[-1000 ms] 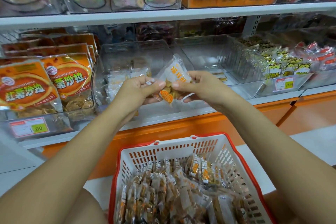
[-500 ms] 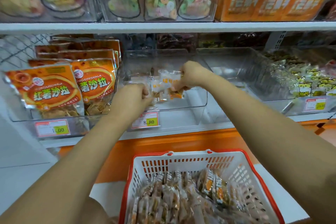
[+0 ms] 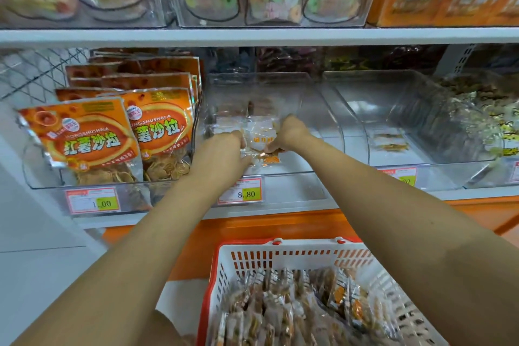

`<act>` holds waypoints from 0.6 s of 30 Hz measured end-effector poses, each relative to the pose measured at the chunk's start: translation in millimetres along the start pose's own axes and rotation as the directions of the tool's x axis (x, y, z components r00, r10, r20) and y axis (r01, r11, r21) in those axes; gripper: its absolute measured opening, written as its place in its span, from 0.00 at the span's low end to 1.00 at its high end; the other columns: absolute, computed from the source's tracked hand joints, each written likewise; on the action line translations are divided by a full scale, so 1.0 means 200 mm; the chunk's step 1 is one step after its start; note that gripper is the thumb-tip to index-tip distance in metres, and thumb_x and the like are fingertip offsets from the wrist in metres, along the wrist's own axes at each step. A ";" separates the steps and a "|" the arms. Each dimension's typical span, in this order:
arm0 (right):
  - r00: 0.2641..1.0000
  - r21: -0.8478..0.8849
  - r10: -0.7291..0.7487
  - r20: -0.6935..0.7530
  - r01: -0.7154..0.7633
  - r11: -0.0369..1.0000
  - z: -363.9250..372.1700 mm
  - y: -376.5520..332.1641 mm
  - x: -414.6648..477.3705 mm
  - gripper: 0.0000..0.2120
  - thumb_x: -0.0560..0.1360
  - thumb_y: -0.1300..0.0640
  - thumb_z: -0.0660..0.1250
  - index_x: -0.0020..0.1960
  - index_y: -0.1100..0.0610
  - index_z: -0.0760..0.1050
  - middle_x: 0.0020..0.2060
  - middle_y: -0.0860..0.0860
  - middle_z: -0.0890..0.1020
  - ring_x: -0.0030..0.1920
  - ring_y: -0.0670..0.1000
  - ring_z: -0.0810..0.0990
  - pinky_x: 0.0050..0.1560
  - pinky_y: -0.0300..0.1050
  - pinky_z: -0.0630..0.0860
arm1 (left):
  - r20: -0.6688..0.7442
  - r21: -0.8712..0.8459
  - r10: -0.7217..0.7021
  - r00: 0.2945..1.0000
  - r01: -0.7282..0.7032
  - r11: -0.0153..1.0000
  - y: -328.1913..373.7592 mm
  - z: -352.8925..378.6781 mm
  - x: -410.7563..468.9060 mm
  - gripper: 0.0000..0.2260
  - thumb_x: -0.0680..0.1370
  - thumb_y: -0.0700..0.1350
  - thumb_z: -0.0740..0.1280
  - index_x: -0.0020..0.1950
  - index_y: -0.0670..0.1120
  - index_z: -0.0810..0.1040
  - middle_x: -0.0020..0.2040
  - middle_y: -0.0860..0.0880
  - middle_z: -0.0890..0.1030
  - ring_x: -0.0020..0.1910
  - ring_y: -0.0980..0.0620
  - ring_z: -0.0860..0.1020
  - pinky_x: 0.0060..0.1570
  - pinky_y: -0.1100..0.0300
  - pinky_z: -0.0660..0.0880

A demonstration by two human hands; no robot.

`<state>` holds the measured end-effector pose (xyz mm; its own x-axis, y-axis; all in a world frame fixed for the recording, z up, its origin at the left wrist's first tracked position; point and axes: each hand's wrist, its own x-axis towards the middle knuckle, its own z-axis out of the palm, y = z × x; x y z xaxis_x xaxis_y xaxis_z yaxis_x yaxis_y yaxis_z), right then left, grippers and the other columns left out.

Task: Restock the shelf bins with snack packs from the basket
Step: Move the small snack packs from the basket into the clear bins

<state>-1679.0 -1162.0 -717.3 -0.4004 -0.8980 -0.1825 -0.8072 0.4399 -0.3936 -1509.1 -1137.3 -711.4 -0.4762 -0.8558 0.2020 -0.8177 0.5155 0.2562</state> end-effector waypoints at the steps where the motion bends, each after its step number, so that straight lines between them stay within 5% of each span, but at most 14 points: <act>1: 1.000 0.022 0.014 0.010 -0.015 1.000 0.00 0.01 0.00 0.28 0.68 0.50 0.77 0.57 0.63 0.68 0.60 0.57 0.76 0.60 0.56 0.77 0.60 0.47 0.75 | 0.003 -0.001 0.001 1.000 -0.001 1.000 0.00 0.00 0.00 0.15 0.76 0.51 0.68 0.60 0.45 0.75 0.54 0.46 0.81 0.52 0.46 0.78 0.49 0.53 0.77; 5: 0.999 0.145 0.053 0.011 -0.054 0.988 -0.02 0.03 -0.04 0.39 0.67 0.52 0.77 0.68 0.65 0.59 0.63 0.58 0.74 0.63 0.56 0.75 0.59 0.44 0.73 | 0.013 -0.029 0.004 1.000 -0.003 1.000 0.01 -0.01 -0.01 0.17 0.77 0.50 0.68 0.62 0.44 0.75 0.54 0.45 0.81 0.52 0.45 0.78 0.51 0.51 0.77; 9: 0.998 0.104 -0.021 -0.055 0.027 0.994 -0.09 0.03 -0.15 0.33 0.71 0.53 0.74 0.68 0.63 0.63 0.61 0.57 0.75 0.61 0.56 0.75 0.48 0.43 0.70 | 0.005 -0.004 0.016 1.000 -0.016 1.000 0.02 -0.01 -0.03 0.17 0.78 0.50 0.66 0.64 0.44 0.75 0.55 0.45 0.81 0.54 0.45 0.79 0.53 0.50 0.77; 12: 0.967 0.024 -0.186 -0.174 0.193 0.981 -0.18 0.08 -0.28 0.08 0.73 0.56 0.69 0.46 0.60 0.74 0.43 0.57 0.77 0.48 0.58 0.78 0.39 0.44 0.73 | -0.122 -0.071 0.092 0.988 -0.101 0.992 0.06 -0.03 -0.08 0.15 0.79 0.49 0.64 0.63 0.45 0.76 0.53 0.46 0.82 0.52 0.46 0.79 0.51 0.50 0.77; 15: 0.921 0.061 -0.337 -0.196 0.354 0.933 -0.26 0.19 -0.46 0.13 0.74 0.52 0.70 0.37 0.59 0.73 0.33 0.55 0.77 0.37 0.57 0.79 0.39 0.48 0.76 | -0.241 -0.177 0.219 0.945 -0.265 0.948 0.15 -0.04 -0.15 0.10 0.79 0.51 0.64 0.53 0.46 0.78 0.45 0.49 0.81 0.45 0.49 0.78 0.45 0.52 0.76; 18: 0.913 0.099 -0.403 -0.065 0.408 0.908 -0.31 0.33 -0.66 0.17 0.74 0.46 0.69 0.34 0.57 0.74 0.29 0.50 0.78 0.31 0.47 0.76 0.35 0.43 0.75 | -0.210 -0.155 0.362 0.908 -0.396 0.905 0.26 -0.01 -0.24 0.14 0.78 0.55 0.61 0.38 0.47 0.73 0.33 0.51 0.75 0.34 0.49 0.73 0.34 0.55 0.69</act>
<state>-1706.4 -1012.7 -663.6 -0.0682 -0.9964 0.0504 -0.8531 0.0321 -0.5208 -1528.5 -1070.1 -705.4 -0.6602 -0.5818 0.4749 -0.5014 0.8122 0.2981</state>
